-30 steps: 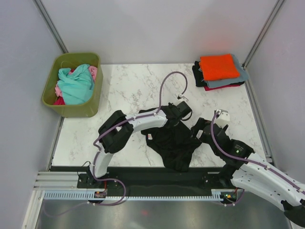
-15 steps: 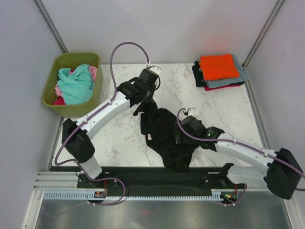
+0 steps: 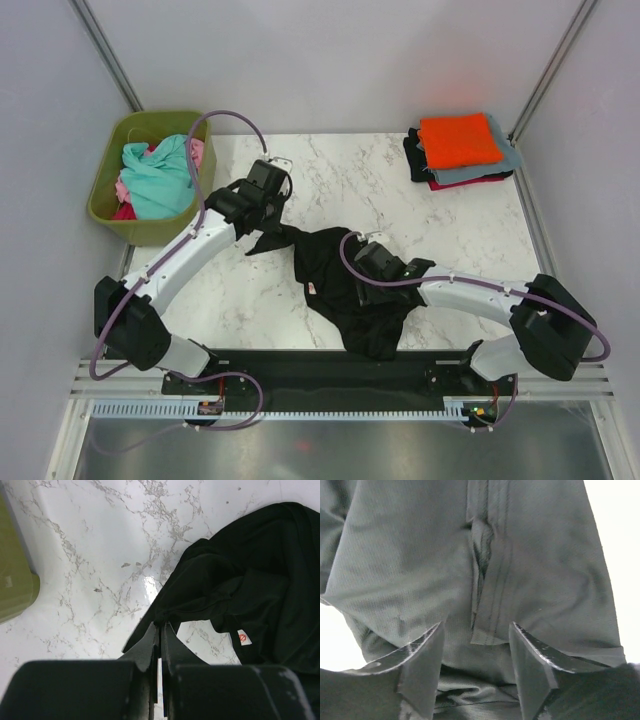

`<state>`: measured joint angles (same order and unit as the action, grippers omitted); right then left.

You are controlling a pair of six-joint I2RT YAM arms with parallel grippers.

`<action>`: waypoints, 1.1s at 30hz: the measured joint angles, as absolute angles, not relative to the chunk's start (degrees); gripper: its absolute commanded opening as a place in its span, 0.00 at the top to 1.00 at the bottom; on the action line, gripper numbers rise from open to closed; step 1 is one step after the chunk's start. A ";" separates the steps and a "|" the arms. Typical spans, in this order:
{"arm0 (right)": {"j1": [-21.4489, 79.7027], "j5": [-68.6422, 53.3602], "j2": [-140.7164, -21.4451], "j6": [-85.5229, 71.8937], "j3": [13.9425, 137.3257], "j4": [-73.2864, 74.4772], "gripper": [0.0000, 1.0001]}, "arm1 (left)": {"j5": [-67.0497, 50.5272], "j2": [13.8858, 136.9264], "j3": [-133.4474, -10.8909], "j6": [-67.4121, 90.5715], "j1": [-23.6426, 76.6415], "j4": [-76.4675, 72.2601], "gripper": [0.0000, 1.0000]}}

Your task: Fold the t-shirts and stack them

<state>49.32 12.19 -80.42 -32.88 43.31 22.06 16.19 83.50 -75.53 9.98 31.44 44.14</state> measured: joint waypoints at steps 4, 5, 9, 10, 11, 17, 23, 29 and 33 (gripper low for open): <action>50.15 12.32 -81.21 -33.17 43.31 21.85 0.55 | 15.31 83.42 -74.54 9.98 30.72 43.03 0.98; 50.24 12.36 -81.38 -33.30 43.31 21.78 0.60 | 14.87 83.40 -74.32 9.98 30.37 42.81 0.98; 50.41 13.02 -83.48 -33.36 43.31 21.50 0.81 | 14.44 83.05 -73.65 9.96 29.52 42.28 0.98; 50.41 13.08 -84.49 -33.28 43.31 21.43 0.87 | 14.41 82.89 -73.52 9.98 29.28 42.22 0.98; 50.41 13.26 -85.58 -33.30 43.31 21.41 0.96 | 14.44 82.72 -73.34 9.98 29.19 42.02 0.98; 50.41 14.55 -87.85 -32.91 45.54 21.54 1.00 | 14.68 82.35 -72.82 9.96 28.93 41.54 0.98; 46.68 22.15 -81.30 -30.98 48.03 27.86 1.00 | 17.72 80.38 -71.90 9.96 28.01 41.43 0.98; 27.20 29.71 -65.56 -27.55 55.77 29.17 1.00 | 22.44 73.78 -70.61 9.98 26.94 40.12 0.98; 18.74 31.64 -60.49 -27.03 57.60 28.93 1.00 | 25.85 69.38 -69.17 10.00 26.35 38.50 0.98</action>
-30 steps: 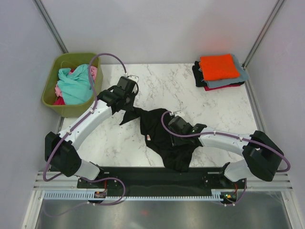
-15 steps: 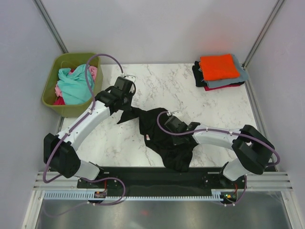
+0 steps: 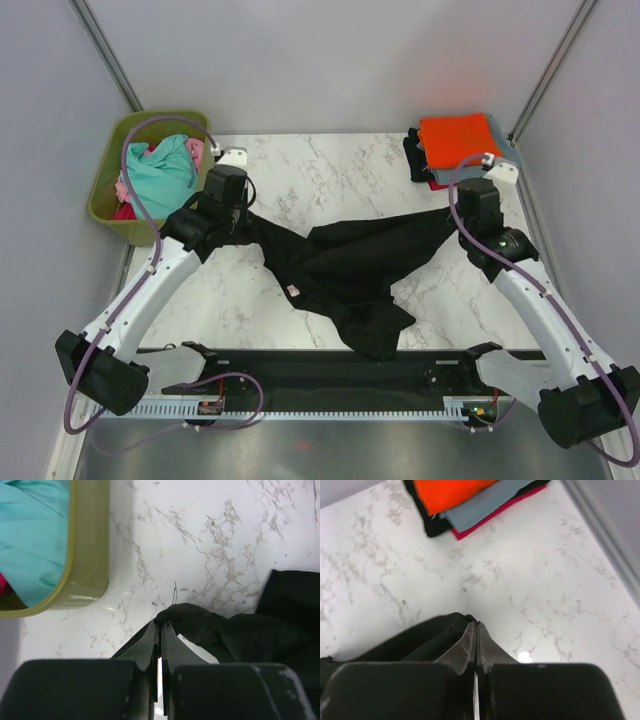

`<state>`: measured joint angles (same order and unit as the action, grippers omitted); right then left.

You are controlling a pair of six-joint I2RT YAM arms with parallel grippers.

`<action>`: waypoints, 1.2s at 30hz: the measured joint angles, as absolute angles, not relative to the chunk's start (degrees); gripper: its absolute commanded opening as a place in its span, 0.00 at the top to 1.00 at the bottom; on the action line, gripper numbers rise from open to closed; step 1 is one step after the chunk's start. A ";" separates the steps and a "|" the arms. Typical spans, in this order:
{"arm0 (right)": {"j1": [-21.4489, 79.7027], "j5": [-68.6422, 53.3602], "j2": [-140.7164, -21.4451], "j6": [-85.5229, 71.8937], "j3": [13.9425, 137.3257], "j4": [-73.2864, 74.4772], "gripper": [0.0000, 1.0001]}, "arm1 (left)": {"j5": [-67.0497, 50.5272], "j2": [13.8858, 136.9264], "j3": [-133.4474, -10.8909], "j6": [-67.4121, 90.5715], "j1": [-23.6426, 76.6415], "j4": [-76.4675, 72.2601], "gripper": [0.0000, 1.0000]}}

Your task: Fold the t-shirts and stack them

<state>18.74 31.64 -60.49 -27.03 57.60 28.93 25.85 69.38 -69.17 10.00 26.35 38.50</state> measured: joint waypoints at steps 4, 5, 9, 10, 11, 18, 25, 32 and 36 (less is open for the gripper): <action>11.25 30.02 -59.31 -27.03 57.58 29.17 1.00 | 28.18 66.46 -68.01 9.98 25.58 37.10 0.98; 9.87 29.41 -59.31 -27.16 57.58 29.17 1.00 | 28.42 66.28 -68.01 9.98 25.47 36.95 0.98; 7.88 26.20 -59.72 -27.64 57.58 29.17 1.00 | 28.64 66.22 -67.88 9.98 25.45 36.12 0.98; 7.70 25.36 -59.90 -27.73 57.52 29.17 1.00 | 28.64 66.22 -67.83 10.00 25.47 36.07 0.98; 7.66 24.86 -59.99 -27.81 57.28 29.04 1.00 | 28.69 66.22 -67.83 10.00 25.45 36.01 0.98; 6.57 20.82 -57.56 -27.86 54.70 28.64 1.00 | 28.84 65.47 -67.31 9.93 25.45 35.27 0.98; 6.55 14.59 -50.13 -27.79 59.09 27.83 1.00 | 27.59 62.41 -72.07 8.49 25.45 35.68 0.98; 6.50 21.30 -36.62 -32.91 59.55 29.61 0.84 | 25.98 60.27 -82.89 6.39 25.45 35.42 0.98; 6.35 17.72 -20.99 -39.97 43.27 31.29 0.20 | 21.69 59.11 -78.56 6.59 25.41 36.75 0.98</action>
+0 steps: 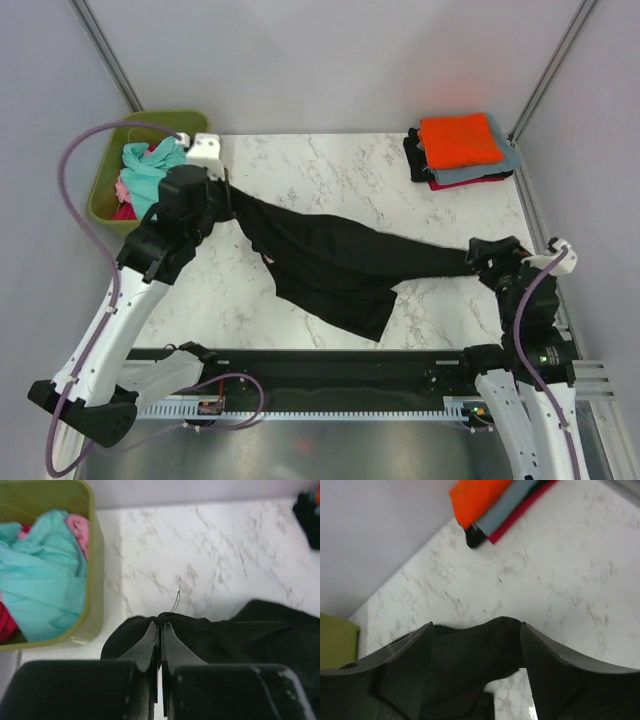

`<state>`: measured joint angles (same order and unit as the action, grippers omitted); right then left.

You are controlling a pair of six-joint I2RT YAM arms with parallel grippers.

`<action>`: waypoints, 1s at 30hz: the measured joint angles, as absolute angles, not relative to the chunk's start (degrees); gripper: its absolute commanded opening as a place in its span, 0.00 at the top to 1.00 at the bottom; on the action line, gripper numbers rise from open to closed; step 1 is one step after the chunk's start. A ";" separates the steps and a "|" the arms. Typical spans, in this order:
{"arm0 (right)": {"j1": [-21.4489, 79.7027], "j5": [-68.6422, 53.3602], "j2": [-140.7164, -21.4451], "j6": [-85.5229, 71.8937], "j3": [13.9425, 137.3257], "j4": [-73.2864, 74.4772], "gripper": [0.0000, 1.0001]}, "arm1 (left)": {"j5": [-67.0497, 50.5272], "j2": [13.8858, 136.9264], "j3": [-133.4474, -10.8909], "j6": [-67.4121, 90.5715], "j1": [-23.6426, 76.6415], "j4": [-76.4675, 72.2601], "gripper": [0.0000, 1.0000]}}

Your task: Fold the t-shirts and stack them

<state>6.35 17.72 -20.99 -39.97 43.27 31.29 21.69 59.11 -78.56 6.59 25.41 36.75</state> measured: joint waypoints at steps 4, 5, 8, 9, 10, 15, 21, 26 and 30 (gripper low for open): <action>6.37 13.28 -17.47 -43.33 34.54 36.97 0.09 | 15.75 58.54 -66.70 7.62 25.41 38.89 0.98; 6.37 12.73 -17.91 -43.46 34.39 37.74 0.09 | 14.35 58.81 -62.92 7.88 25.41 40.16 0.98; 6.37 10.72 -21.50 -42.89 35.11 35.24 0.11 | 12.69 59.79 -55.53 8.82 25.41 42.06 0.98; 6.35 9.39 -23.92 -42.37 35.55 33.21 0.12 | 12.14 60.23 -54.11 9.21 25.41 42.63 0.98; 6.37 7.55 -27.51 -41.71 36.42 31.42 0.15 | 11.81 60.66 -53.17 9.61 25.41 42.94 0.98; 14.79 5.45 -56.55 -36.80 48.16 24.29 0.16 | 11.20 64.55 -52.31 10.96 25.41 42.63 0.98; 30.33 7.92 -90.19 -29.74 68.88 21.58 0.23 | 10.33 67.88 -52.31 11.35 25.36 42.52 0.98; 30.72 8.40 -110.96 -26.15 86.50 22.48 0.22 | 10.41 67.29 -52.31 11.55 25.36 42.26 0.98; 30.79 9.06 -124.81 -24.25 100.75 24.23 0.22 | 10.39 66.85 -52.31 11.62 25.36 42.11 0.98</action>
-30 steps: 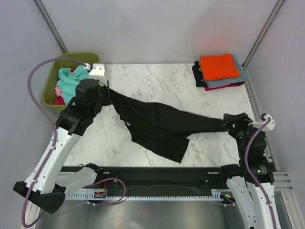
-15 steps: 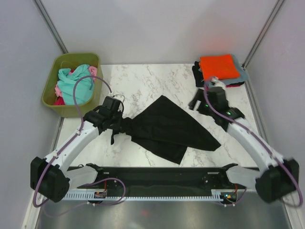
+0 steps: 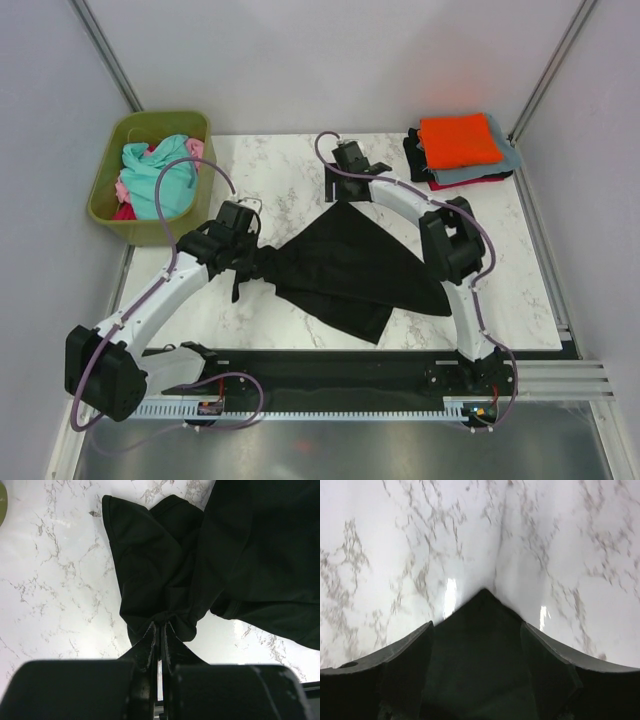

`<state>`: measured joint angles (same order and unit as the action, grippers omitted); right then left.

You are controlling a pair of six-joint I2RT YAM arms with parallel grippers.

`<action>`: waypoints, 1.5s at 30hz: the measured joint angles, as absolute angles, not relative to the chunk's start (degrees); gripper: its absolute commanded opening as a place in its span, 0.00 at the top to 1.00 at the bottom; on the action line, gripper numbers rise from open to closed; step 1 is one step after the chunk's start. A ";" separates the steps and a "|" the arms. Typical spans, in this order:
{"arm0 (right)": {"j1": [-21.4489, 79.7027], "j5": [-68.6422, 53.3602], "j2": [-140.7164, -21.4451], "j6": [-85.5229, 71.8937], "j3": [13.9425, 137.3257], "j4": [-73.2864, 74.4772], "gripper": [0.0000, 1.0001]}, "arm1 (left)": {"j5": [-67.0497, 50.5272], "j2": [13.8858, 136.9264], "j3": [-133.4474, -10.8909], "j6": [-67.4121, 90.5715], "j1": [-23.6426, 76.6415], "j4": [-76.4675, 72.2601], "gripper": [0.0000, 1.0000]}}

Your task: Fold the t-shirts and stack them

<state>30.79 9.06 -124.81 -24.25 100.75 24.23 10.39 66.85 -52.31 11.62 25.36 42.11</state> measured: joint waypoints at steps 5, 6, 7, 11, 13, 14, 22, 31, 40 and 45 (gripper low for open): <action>31.16 10.57 -135.83 -22.52 114.06 28.16 0.23 | 10.37 66.65 -52.31 11.66 25.36 41.89 0.98; 31.31 11.35 -137.27 -22.11 115.79 28.67 0.23 | 10.35 66.63 -52.31 11.66 25.34 41.87 0.98; 31.38 12.03 -138.28 -21.74 116.95 29.19 0.24 | 10.35 66.59 -52.31 11.68 25.34 41.87 0.98; 31.44 15.20 -140.68 -20.38 119.13 30.83 0.31 | 10.33 66.32 -52.31 11.68 25.34 41.87 0.98; 31.53 15.90 -140.70 -20.32 119.22 31.14 0.40 | 10.33 66.06 -52.31 11.68 25.34 41.85 0.98; 31.57 16.21 -140.70 -20.36 119.17 31.14 0.43 | 10.33 65.95 -52.31 11.68 25.23 41.85 0.98; 33.17 18.28 -137.21 -22.98 110.80 23.88 1.00 | 10.31 65.67 -52.31 11.70 24.43 41.82 0.98; 33.23 19.49 -126.23 -25.26 93.25 19.62 1.00 | 10.37 65.56 -52.31 11.70 24.12 41.80 0.98; 33.21 19.66 -100.29 -25.17 79.90 21.45 1.00 | 11.75 60.82 -53.63 11.68 24.12 42.52 0.98; 33.23 20.08 -79.57 -25.08 78.48 22.06 1.00 | 11.16 56.77 -62.00 11.20 24.21 45.41 0.98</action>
<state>33.23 20.08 -79.57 -25.08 78.48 22.06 11.16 56.77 -62.00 11.20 24.21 45.41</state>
